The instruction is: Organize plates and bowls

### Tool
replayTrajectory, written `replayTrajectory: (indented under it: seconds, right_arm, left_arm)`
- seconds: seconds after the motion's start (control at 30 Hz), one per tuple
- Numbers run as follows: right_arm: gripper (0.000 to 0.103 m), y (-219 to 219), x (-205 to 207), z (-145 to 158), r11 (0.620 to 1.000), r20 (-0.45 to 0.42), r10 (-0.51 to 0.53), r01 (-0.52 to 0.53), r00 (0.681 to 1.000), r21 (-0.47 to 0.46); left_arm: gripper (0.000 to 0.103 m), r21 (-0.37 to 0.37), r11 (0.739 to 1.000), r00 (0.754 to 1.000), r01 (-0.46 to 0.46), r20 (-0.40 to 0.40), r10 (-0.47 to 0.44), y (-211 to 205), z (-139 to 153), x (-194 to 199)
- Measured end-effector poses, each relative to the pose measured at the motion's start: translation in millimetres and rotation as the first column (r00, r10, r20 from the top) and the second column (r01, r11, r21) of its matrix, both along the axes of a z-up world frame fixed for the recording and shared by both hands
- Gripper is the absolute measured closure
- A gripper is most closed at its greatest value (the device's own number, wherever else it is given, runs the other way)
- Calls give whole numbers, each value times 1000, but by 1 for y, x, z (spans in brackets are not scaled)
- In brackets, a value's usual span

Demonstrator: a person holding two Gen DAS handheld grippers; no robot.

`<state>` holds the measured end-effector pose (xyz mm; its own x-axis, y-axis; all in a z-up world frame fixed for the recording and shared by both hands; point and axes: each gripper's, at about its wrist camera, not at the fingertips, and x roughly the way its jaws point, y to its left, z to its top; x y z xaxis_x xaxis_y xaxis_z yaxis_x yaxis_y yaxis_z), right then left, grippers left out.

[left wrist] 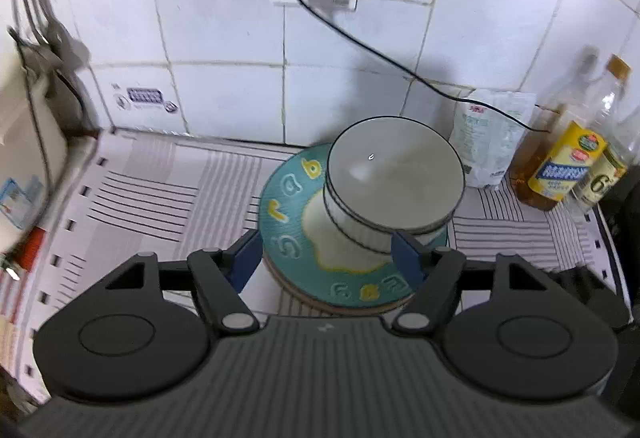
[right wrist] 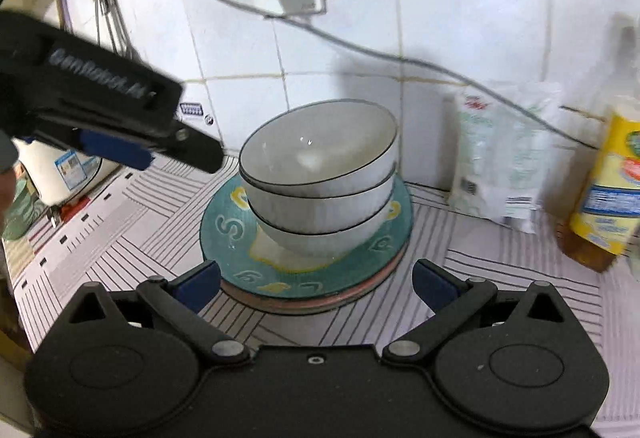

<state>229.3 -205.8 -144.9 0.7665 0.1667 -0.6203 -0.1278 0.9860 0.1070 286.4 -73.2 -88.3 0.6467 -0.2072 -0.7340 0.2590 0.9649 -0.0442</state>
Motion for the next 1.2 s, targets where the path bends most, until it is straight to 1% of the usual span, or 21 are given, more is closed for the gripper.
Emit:
replayTrajectory:
  seconds: [0.1,0.23,0.4,0.47,0.63,0.73,0.83,1.1,1.2]
  right_arm:
    - [0,3,-20,18,999,7,-36,36,999,-32]
    - [0,8,-48,43,994,2,-91,91,996,-55]
    - [0,17,-84,74,982,20,-145,147,989,-117]
    - [0,18,-100,83,978,26,-171,173,985,-119]
    - [0,12,-133,100,967,-20,-241,238,970,-88]
    - [0,8,-151,111,964,-40,-262,260,964,-56]
    - [0,4,-167,119,960,-37,-279,278,960,-34]
    - [0,7,-199,137,936,-9,-344,343,939,-77]
    - [0,9,-207,143,934,-14,-349,346,937,-86]
  left_arm:
    - [26,27,1000,1000,9,29,-10,6,13,-25]
    - [18,44,999,999,10,41,-12,18,29,-59]
    - [3,65,998,998,0,67,-4,34,48,-101]
    - [0,76,997,997,-4,76,-2,39,54,-114]
    - [0,103,995,996,-17,88,8,51,68,-137]
    - [0,120,993,997,-20,81,10,56,74,-149]
    - [0,159,987,998,-17,70,6,57,78,-159]
    - [0,156,988,993,9,113,-27,60,88,-189]
    - [0,145,989,991,9,129,-28,61,91,-199]
